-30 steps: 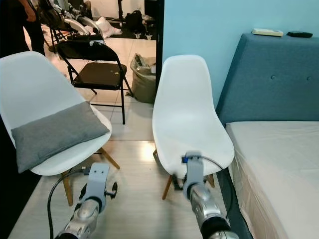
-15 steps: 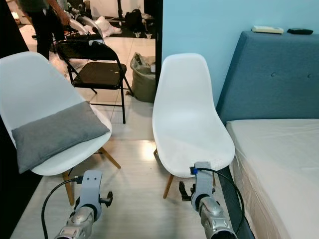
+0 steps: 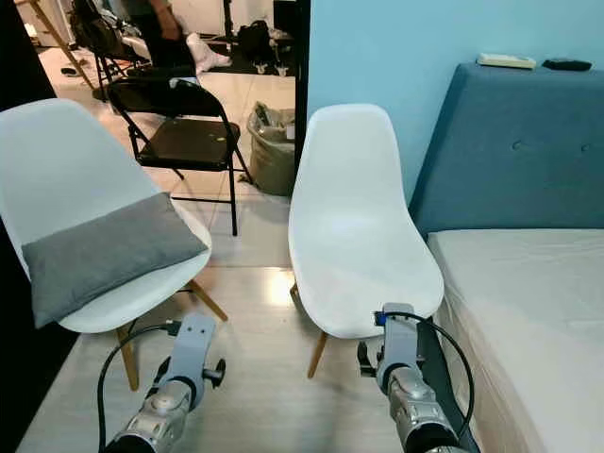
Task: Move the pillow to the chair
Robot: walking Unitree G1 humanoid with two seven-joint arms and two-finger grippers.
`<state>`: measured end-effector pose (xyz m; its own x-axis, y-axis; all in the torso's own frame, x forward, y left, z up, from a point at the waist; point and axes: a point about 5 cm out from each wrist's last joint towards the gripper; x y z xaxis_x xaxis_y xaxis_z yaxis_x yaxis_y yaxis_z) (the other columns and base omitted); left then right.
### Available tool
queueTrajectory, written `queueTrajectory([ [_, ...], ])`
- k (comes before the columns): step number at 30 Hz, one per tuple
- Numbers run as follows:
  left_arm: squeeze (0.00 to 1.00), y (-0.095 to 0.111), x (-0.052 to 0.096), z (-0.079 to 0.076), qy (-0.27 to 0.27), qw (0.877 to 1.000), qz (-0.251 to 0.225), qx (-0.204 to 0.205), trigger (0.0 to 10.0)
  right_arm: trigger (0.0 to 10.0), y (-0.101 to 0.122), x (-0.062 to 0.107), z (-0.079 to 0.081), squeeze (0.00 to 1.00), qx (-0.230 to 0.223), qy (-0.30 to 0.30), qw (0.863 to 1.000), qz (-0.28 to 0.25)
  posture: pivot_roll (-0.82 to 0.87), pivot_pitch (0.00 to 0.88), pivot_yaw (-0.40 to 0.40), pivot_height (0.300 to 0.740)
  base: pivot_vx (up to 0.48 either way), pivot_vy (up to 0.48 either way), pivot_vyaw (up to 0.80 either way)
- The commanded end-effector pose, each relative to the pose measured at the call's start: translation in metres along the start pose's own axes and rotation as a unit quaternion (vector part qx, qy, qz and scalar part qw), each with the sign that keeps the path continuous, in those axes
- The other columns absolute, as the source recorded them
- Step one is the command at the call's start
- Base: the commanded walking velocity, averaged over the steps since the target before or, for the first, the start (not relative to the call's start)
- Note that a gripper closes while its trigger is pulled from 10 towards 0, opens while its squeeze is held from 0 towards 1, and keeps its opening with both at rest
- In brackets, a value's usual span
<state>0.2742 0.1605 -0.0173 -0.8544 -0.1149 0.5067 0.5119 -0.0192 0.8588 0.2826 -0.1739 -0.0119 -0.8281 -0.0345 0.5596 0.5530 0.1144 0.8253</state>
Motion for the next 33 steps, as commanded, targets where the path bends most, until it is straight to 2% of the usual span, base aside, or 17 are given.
queueTrajectory([
  [1, 0.00, -0.009, 0.002, 0.007, 0.014, 0.999, 0.022, 0.022, 10.0, 10.0, -0.003, 0.001, 0.006, 0.00, 0.014, 0.018, 1.000, -0.005, 0.02, 0.075, -0.086, 0.740, 0.000, 0.000, 0.00],
  [6, 0.00, -0.014, 0.005, 0.007, -0.013, 0.999, 0.029, 0.022, 10.0, 10.0, -0.006, 0.001, 0.014, 0.00, 0.010, 0.029, 1.000, -0.004, 0.01, 0.087, -0.072, 0.740, 0.000, 0.000, 0.00],
  [7, 0.00, -0.010, 0.005, 0.005, -0.020, 1.000, 0.010, 0.001, 10.0, 10.0, -0.006, 0.001, 0.016, 0.00, 0.016, 0.028, 0.999, -0.004, 0.02, 0.087, -0.075, 0.740, 0.000, 0.000, 0.00],
  [9, 0.00, -0.009, 0.004, 0.005, -0.019, 1.000, 0.005, -0.004, 10.0, 10.0, -0.006, 0.001, 0.017, 0.00, 0.016, 0.027, 1.000, -0.004, 0.02, 0.086, -0.075, 0.740, 0.000, 0.000, 0.00],
  [12, 0.00, -0.007, 0.003, 0.006, -0.012, 1.000, 0.004, -0.004, 10.0, 10.0, -0.008, 0.001, 0.020, 0.00, 0.028, 0.033, 0.999, 0.002, 0.02, 0.087, -0.073, 0.740, 0.000, 0.000, 0.00],
  [13, 0.00, -0.004, 0.003, 0.004, -0.022, 1.000, 0.001, -0.003, 10.0, 10.0, -0.008, 0.001, 0.023, 0.00, 0.049, 0.043, 0.998, 0.001, 0.03, 0.089, -0.075, 0.740, 0.000, 0.000, 0.00],
  [16, 0.00, 0.003, 0.002, 0.001, -0.039, 0.999, -0.011, -0.007, 10.0, 10.0, -0.008, 0.001, 0.028, 0.00, 0.069, 0.061, 0.996, 0.003, 0.03, 0.083, -0.082, 0.740, 0.000, 0.000, 0.00],
  [22, 0.00, 0.004, 0.001, 0.005, -0.028, 1.000, -0.005, 0.002, 10.0, 10.0, -0.005, -0.001, 0.035, 0.00, 0.078, 0.074, 0.994, -0.002, 0.03, 0.077, -0.068, 0.740, 0.000, 0.000, 0.00],
  [26, 0.00, 0.004, 0.001, 0.004, -0.035, 0.999, -0.003, -0.001, 10.0, 10.0, 0.000, -0.001, 0.038, 0.00, 0.071, 0.081, 0.994, -0.010, 0.01, 0.082, -0.055, 0.740, 0.000, 0.000, 0.60],
  [33, 0.00, 0.011, -0.001, -0.002, -0.041, 0.999, -0.007, -0.016, 10.0, 10.0, -0.004, 0.000, 0.035, 0.00, 0.064, 0.083, 0.994, -0.007, 0.02, 0.100, -0.046, 0.740, 0.000, 0.000, 0.80],
])
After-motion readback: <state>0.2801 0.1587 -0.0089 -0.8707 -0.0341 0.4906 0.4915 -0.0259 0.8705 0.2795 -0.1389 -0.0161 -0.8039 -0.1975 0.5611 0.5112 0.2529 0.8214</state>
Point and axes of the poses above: a point about 5 cm out from each wrist's last joint towards the gripper, its own x axis pointing back from the gripper into the wrist, its own y axis along the axis of the wrist's last joint, z = x × y, and after that the axes turned 7 degrees about x, right-handed
